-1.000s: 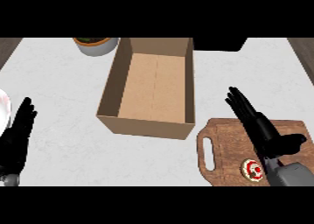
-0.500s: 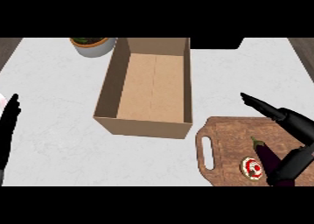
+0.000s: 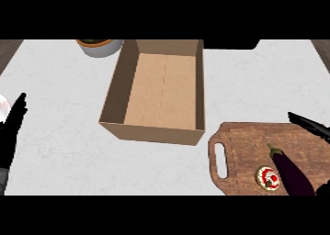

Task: Pick the eggplant from the cutting board and place it in the cardboard box

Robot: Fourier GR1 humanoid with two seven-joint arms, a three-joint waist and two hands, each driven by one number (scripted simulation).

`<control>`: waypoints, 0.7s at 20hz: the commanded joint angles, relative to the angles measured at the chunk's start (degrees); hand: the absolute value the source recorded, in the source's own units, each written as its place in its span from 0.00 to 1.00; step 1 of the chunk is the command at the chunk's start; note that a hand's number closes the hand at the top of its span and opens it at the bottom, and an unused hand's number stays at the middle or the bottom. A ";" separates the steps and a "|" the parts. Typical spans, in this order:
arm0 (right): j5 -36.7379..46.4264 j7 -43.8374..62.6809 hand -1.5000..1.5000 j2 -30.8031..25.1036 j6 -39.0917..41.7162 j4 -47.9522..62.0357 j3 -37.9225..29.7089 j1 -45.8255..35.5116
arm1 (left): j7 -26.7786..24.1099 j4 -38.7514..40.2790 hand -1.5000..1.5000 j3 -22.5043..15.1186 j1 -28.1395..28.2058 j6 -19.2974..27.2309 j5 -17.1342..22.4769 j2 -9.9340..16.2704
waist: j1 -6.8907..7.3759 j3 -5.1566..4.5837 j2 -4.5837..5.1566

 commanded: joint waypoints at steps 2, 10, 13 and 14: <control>9.37 -14.46 0.00 -4.71 2.95 5.93 1.85 -6.87 | -0.28 2.71 0.50 -0.80 -2.68 -0.60 -1.22 -1.35 | 0.72 -0.10 0.13; 26.17 -11.38 0.00 -7.30 -3.80 2.24 14.35 -12.82 | -0.93 4.49 0.50 1.30 -3.91 -1.16 -1.76 -0.42 | 0.78 -0.33 -0.39; 32.35 -9.79 0.00 -7.37 -4.86 4.07 18.43 -15.88 | 0.64 3.27 0.50 -0.64 -3.75 0.11 -3.31 -2.55 | 0.99 -0.29 -0.34; 33.70 -8.30 0.00 -6.95 -2.72 5.49 19.13 -19.83 | -0.34 4.97 0.50 -0.36 -4.87 -1.09 -3.11 -2.42 | 1.40 -0.32 -0.12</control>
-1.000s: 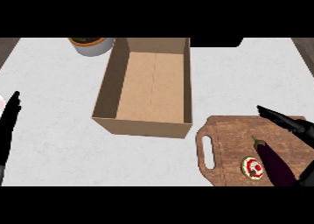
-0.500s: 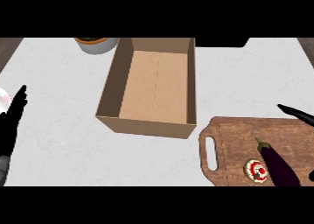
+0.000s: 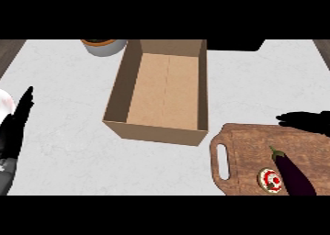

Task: Pick the eggplant from the cutting board and place it in the cardboard box

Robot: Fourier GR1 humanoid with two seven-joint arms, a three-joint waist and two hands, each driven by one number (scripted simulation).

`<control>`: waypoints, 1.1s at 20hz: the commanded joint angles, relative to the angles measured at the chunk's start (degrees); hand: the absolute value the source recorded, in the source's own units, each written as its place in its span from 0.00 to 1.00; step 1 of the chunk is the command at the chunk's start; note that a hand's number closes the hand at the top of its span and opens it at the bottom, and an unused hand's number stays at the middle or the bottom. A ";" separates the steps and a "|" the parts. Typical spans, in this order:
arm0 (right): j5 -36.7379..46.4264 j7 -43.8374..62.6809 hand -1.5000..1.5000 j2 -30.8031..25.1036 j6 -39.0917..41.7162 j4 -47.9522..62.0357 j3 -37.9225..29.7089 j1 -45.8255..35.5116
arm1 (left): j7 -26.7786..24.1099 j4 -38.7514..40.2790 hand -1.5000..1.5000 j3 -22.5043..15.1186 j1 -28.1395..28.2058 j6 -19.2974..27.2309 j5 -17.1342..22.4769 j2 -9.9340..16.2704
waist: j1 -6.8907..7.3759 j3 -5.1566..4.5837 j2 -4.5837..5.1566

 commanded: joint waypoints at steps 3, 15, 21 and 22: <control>8.76 -0.80 0.00 3.93 5.86 1.50 6.72 -4.34 | -0.12 2.28 0.50 1.57 -0.78 -1.41 -0.58 0.17 | -1.12 -0.07 -0.25; 17.15 1.14 0.00 8.37 6.86 2.09 4.94 -6.00 | 1.02 1.15 0.50 4.58 -0.06 -2.17 -3.64 -3.24 | -2.10 -0.08 -0.50; 20.01 3.37 0.00 11.70 6.32 1.17 4.33 -3.71 | 0.68 -0.05 0.50 6.82 2.15 -4.27 -4.37 -2.78 | -2.06 -0.07 -0.55; 18.26 0.30 0.00 9.32 6.81 0.25 3.77 -2.76 | 1.28 -1.57 0.50 6.07 2.31 -2.97 -5.29 -3.42 | -2.16 -0.07 -0.60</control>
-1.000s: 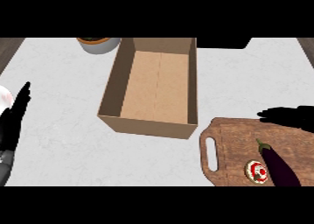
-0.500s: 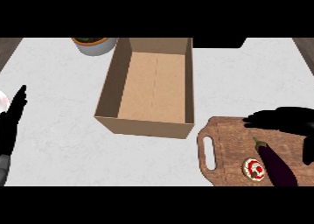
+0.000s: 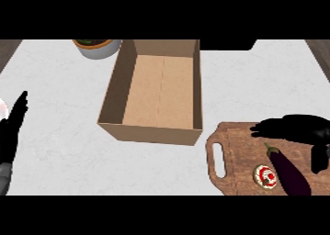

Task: Pick the eggplant from the cutting board and place it in the cardboard box

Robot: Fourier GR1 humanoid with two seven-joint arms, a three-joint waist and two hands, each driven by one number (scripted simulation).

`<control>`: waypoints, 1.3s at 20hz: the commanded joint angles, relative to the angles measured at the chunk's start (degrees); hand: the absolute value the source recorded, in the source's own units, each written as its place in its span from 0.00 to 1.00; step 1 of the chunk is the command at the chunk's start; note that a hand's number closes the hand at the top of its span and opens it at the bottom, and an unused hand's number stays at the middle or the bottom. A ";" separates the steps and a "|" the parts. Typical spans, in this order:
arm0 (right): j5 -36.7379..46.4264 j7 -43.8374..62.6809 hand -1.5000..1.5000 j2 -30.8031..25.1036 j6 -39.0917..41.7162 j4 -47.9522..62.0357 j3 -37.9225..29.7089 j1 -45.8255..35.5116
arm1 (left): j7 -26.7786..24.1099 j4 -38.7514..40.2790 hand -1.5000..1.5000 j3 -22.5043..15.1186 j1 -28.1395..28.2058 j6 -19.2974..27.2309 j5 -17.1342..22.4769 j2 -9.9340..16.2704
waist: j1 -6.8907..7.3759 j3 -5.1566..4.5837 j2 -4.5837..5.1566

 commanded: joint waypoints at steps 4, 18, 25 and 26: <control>-1.50 -7.22 0.00 -0.30 6.91 0.52 -1.18 -0.42 | 2.84 -1.30 0.50 -1.54 -1.58 1.72 -3.46 -3.16 | 0.16 0.02 0.07; 0.84 -0.58 0.00 -7.41 7.00 -15.01 -0.36 8.20 | -0.28 0.85 0.50 3.88 -0.46 -2.62 -3.37 -2.00 | -0.41 -0.03 -0.03; 5.96 7.10 0.00 0.75 5.96 -14.64 -1.76 12.17 | 1.84 0.97 0.50 5.41 -2.40 -5.01 -4.71 -3.00 | -0.32 0.00 -0.01; 6.11 7.32 1.00 3.84 4.82 -11.71 -2.31 11.05 | 4.23 -5.69 0.50 4.49 1.52 -4.96 -4.92 -2.90 | 0.13 0.03 -0.03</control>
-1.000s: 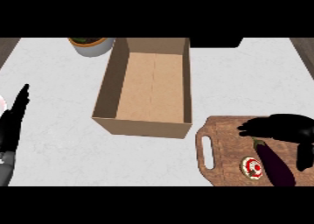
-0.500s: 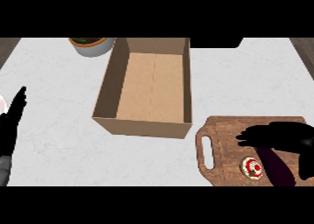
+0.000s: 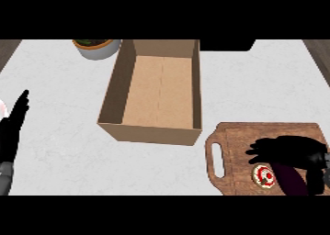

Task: Pick the eggplant from the cutting board and place it in the cardboard box

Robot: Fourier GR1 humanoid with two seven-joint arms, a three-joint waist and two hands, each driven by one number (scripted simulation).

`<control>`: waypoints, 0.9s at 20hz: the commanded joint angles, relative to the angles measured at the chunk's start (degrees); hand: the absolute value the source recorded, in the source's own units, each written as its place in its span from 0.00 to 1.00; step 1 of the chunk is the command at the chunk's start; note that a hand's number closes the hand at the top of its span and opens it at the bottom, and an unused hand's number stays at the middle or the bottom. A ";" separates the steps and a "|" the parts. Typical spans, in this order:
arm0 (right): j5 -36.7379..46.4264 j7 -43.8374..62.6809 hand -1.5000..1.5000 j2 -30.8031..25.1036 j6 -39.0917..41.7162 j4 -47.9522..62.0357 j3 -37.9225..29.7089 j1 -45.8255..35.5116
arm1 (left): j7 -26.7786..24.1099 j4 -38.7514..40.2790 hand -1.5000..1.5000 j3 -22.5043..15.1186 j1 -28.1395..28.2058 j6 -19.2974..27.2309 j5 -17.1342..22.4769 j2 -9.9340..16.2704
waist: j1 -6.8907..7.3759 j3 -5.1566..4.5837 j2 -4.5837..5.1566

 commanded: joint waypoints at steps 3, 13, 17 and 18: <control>3.08 -2.65 1.00 4.18 -10.63 2.23 -3.00 4.71 | -3.42 4.63 0.50 0.77 -1.63 0.77 -1.94 -2.29 | -0.39 0.36 0.42; 4.62 -0.77 1.00 10.13 -15.58 -0.97 -11.75 2.73 | 0.63 -2.99 0.50 2.75 2.21 -2.95 -1.73 -0.59 | 0.03 0.37 0.21; 0.73 -1.32 1.00 13.86 -13.71 16.31 -20.71 -17.34 | 0.12 -1.64 0.50 -0.43 -1.01 -1.42 -3.19 -4.04 | 3.51 0.52 1.16; 1.27 -0.60 1.00 15.87 -16.90 20.41 -21.77 -19.17 | -1.70 0.03 0.50 0.27 -2.64 -2.95 -2.62 -2.75 | 4.34 0.56 1.81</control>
